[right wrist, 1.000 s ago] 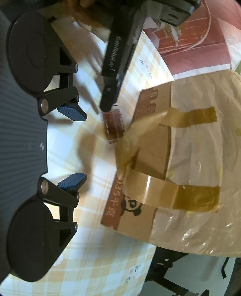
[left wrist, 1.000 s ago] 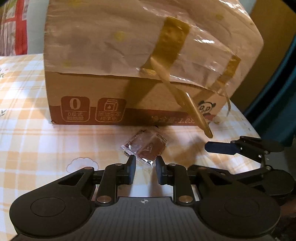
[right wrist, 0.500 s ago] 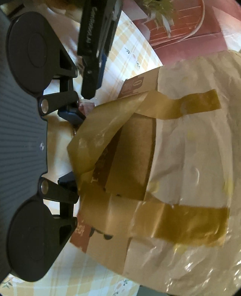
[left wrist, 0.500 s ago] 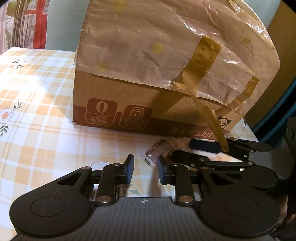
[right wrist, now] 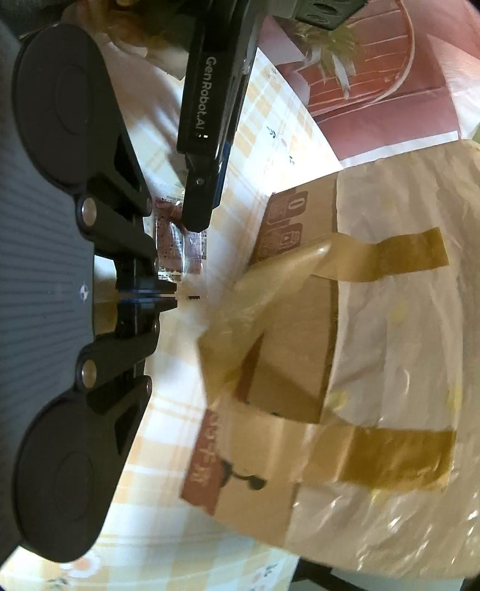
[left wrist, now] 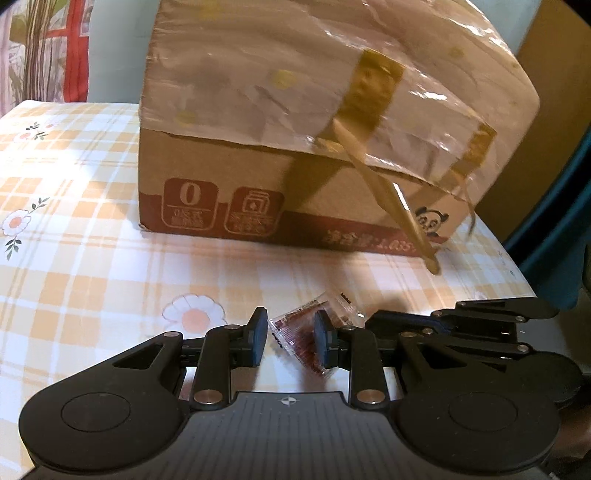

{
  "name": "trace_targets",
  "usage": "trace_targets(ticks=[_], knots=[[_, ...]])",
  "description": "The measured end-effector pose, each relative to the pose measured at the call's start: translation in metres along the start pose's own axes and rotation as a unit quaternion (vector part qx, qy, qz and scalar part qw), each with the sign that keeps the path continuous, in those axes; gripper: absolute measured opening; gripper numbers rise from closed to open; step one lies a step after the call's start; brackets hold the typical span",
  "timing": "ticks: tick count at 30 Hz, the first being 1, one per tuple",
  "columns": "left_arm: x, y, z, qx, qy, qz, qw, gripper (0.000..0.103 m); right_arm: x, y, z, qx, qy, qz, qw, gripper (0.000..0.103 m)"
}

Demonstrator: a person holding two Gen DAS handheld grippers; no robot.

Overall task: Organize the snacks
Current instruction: 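Grasp the small brown clear packet with the left tool, then lift the brown packet over the paper bag with the left tool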

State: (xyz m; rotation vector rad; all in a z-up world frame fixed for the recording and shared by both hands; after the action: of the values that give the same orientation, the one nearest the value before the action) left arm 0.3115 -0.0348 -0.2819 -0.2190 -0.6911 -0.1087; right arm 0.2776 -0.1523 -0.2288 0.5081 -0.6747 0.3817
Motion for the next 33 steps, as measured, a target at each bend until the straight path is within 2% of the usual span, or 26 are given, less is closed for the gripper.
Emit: trace_targets(ticks=[4, 8, 13, 16, 22, 23, 24, 25, 27, 31, 33], knots=[[-0.006, -0.008, 0.006, -0.009, 0.003, 0.006, 0.9999, 0.034, -0.009, 0.004, 0.010, 0.015, 0.000, -0.030, 0.999, 0.002], [-0.011, -0.012, 0.009, -0.009, 0.008, 0.013, 0.9998, 0.034, -0.014, 0.003, 0.017, 0.019, -0.003, -0.044, 0.999, 0.002], [-0.014, -0.009, 0.013, -0.022, 0.014, 0.046, 0.9986, 0.034, -0.014, 0.003, 0.019, 0.016, -0.003, -0.044, 0.999, 0.002], [-0.009, -0.006, 0.019, -0.010, -0.004, 0.046, 0.9989, 0.016, -0.015, 0.003, 0.019, 0.016, -0.003, -0.043, 0.999, 0.002], [0.003, -0.014, 0.028, -0.045, -0.011, 0.059, 0.9972, 0.008, -0.014, 0.005, 0.017, 0.023, -0.002, -0.045, 0.999, 0.009], [0.004, -0.016, 0.028, -0.048, -0.009, 0.059, 0.9971, 0.008, -0.014, 0.006, 0.017, 0.029, -0.002, -0.045, 0.999, 0.015], [0.004, -0.018, 0.027, -0.048, -0.007, 0.055, 0.9973, 0.008, -0.014, 0.008, 0.017, 0.039, -0.002, -0.046, 0.998, 0.026], [0.003, -0.020, 0.027, -0.049, -0.005, 0.053, 0.9974, 0.008, -0.014, 0.011, 0.016, 0.047, -0.001, -0.046, 0.998, 0.031], [0.003, -0.024, 0.026, -0.054, -0.002, 0.051, 0.9972, 0.008, -0.013, 0.018, 0.014, 0.059, 0.003, -0.035, 0.998, 0.050], [-0.001, -0.028, 0.024, -0.061, 0.004, 0.052, 0.9968, 0.008, -0.015, 0.032, 0.009, 0.050, 0.018, 0.019, 0.998, 0.061], [-0.004, -0.027, 0.023, -0.063, 0.008, 0.050, 0.9967, 0.007, -0.014, 0.034, 0.006, 0.045, 0.022, 0.032, 0.998, 0.063]])
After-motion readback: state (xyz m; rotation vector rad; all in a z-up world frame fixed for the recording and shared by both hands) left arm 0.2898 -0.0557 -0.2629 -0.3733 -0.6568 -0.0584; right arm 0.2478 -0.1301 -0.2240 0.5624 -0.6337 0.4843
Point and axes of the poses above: each gripper's, at about its wrist camera, not at the fingertips, and z roughly against the way its jaws point, y to its left, x to its top, the point moved 10 cm from there along -z, roughly the way its jaws point, and after that the axes turned 12 degrees about x, right-handed, at the moved point
